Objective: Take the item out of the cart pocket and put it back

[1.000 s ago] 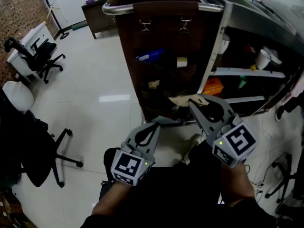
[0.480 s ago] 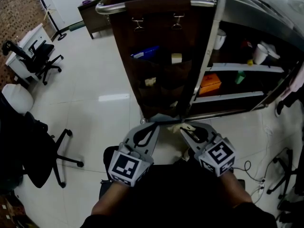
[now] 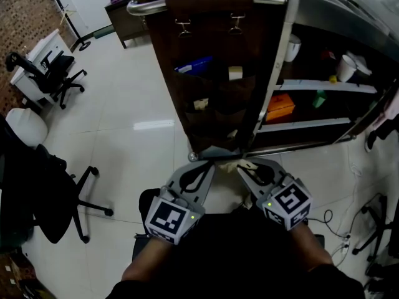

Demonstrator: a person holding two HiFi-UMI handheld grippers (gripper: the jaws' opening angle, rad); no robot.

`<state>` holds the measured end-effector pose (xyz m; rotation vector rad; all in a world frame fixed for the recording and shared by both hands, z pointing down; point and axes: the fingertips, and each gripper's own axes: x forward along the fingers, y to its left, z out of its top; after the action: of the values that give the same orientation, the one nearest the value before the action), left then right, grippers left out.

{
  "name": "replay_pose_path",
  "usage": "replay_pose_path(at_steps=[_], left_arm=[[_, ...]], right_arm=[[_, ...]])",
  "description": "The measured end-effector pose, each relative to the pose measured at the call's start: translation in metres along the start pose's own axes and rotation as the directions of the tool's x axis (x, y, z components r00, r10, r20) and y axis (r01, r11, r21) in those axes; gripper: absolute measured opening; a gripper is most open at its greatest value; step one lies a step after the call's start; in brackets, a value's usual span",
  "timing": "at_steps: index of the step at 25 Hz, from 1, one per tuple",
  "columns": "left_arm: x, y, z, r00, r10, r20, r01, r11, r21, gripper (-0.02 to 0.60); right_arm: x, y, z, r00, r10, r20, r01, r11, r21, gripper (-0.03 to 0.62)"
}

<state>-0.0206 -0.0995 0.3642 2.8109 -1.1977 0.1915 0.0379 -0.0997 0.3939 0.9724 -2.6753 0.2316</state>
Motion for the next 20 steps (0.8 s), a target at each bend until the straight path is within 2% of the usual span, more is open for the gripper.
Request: replay_pose_path(at_steps=[5, 10, 14, 20], left_arm=[[-0.001, 0.002, 0.0, 1.0, 0.015, -0.004, -0.015, 1.0, 0.022, 0.0], [-0.002, 0.004, -0.002, 1.0, 0.016, 0.002, -0.016, 1.0, -0.01, 0.0], [-0.003, 0.004, -0.006, 0.999, 0.028, -0.024, -0.027, 0.999, 0.019, 0.0], [-0.003, 0.006, -0.011, 0.999, 0.034, -0.038, -0.034, 0.999, 0.01, 0.0]], right_arm=[[0.001, 0.0, 0.003, 1.0, 0.003, 0.015, -0.004, 1.0, 0.01, 0.071], [0.001, 0.0, 0.005, 1.0, 0.006, 0.026, -0.007, 1.0, 0.02, 0.072], [0.0, -0.001, 0.005, 1.0, 0.006, 0.023, -0.006, 1.0, 0.022, 0.072], [0.002, 0.0, 0.004, 1.0, 0.009, 0.025, -0.01, 1.0, 0.025, 0.071]])
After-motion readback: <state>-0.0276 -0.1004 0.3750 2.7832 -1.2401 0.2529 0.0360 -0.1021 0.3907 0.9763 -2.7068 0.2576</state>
